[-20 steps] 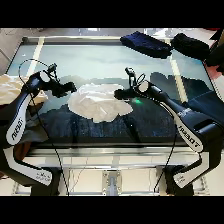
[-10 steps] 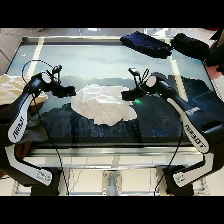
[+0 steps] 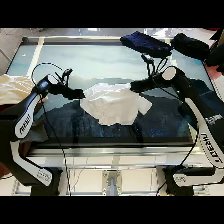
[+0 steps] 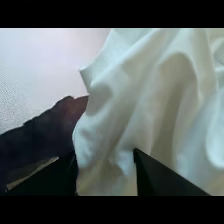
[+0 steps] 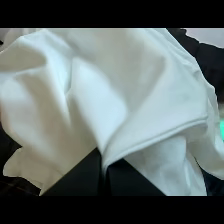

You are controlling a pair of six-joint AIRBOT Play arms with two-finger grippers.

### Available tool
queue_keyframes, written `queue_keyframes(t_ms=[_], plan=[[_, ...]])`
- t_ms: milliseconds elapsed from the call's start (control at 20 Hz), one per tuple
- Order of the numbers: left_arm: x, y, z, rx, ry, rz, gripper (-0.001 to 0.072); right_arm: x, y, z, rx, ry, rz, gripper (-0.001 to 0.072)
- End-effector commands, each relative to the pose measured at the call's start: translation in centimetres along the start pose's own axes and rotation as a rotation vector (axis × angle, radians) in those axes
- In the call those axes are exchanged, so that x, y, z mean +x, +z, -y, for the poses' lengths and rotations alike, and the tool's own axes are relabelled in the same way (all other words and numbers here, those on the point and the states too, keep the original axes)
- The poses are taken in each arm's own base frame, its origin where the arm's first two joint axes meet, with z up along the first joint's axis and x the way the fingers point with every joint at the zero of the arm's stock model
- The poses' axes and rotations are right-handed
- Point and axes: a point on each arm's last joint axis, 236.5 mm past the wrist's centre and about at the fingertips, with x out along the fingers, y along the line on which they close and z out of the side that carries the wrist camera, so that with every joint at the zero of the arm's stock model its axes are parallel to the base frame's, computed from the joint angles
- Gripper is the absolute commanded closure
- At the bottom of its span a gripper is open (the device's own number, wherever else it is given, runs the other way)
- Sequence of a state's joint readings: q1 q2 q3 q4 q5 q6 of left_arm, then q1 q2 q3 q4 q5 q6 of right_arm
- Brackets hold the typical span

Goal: Fold the shirts.

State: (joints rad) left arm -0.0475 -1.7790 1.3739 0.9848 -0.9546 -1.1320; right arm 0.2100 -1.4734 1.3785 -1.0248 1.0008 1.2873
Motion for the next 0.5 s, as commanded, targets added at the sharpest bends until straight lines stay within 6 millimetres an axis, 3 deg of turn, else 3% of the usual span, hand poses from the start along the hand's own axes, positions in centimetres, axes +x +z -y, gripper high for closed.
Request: queue_keyframes(t_ms=[0,50,100,200,300,450], plan=[[1.4,-0.2,2.3,0.039,-0.072,-0.005,0.0531,-0.4,0.2,-0.1,-0.003,0.0,0.009,0.0697],[1.3,0.3,2.9,0.031,-0.09,0.011,0.0687,-0.5,0.2,-0.2,-0.003,0.0,0.01,0.0698],[0.7,1.0,3.8,0.02,-0.118,0.031,0.0692,-0.6,0.3,-0.2,-0.005,0.0,0.013,0.0699],[-2.6,3.0,5.2,0.035,-0.156,0.083,0.0693,-2.5,1.2,-0.7,-0.039,-0.016,0.043,0.0699],[-9.2,5.2,6.6,0.093,-0.17,0.158,0.0693,-6.9,2.6,-1.6,-0.137,-0.074,0.075,0.0699],[-23.5,6.7,9.0,0.195,-0.126,0.366,0.0693,-18.7,4.2,-5.1,-0.3,-0.178,0.18,0.07]])
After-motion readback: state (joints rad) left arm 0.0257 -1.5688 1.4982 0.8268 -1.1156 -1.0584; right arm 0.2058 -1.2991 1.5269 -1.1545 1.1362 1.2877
